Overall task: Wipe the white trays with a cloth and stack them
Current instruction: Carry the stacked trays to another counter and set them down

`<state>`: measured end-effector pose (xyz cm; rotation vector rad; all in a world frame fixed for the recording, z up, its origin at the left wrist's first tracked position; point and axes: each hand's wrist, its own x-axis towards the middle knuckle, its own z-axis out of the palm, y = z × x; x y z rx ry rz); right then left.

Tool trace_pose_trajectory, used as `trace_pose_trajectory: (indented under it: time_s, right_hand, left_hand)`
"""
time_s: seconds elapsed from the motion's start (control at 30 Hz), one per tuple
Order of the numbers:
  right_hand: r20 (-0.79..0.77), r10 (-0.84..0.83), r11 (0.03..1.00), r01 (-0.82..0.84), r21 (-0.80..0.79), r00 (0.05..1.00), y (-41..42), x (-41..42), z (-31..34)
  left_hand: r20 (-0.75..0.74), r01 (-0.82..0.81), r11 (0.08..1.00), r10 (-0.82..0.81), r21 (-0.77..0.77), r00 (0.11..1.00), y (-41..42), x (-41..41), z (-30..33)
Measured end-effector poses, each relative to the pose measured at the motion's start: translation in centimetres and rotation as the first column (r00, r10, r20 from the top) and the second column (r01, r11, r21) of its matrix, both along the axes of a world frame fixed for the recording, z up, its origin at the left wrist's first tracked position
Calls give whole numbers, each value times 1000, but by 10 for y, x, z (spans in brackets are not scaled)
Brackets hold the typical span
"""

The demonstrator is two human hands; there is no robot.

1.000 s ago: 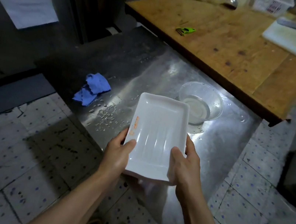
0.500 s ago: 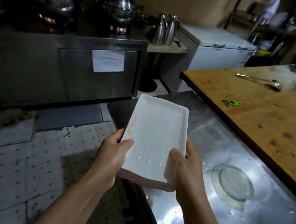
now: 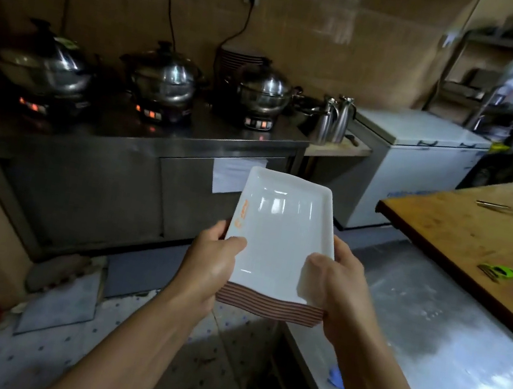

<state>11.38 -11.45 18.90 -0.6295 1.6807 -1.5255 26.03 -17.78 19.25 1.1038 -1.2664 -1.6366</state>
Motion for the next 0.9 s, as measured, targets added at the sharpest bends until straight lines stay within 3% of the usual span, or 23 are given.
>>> trace_pose_trajectory:
  time_s: [0.4, 0.77, 0.9]
  right_hand:
    - [28, 20, 1000, -20, 16, 999, -197, -55, -7]
    - [95, -121, 991, 125, -40, 988, -368, -148, -4]
    - [11, -217, 976, 217, -32, 976, -432, -183, -12]
  left_hand:
    - [-35, -7, 1000, 7, 13, 999, -190, -55, -2]
    - [-8, 88, 995, -87, 47, 996, -377, -150, 2]
    - [-3, 178, 984, -178, 20, 984, -450, -193, -7]
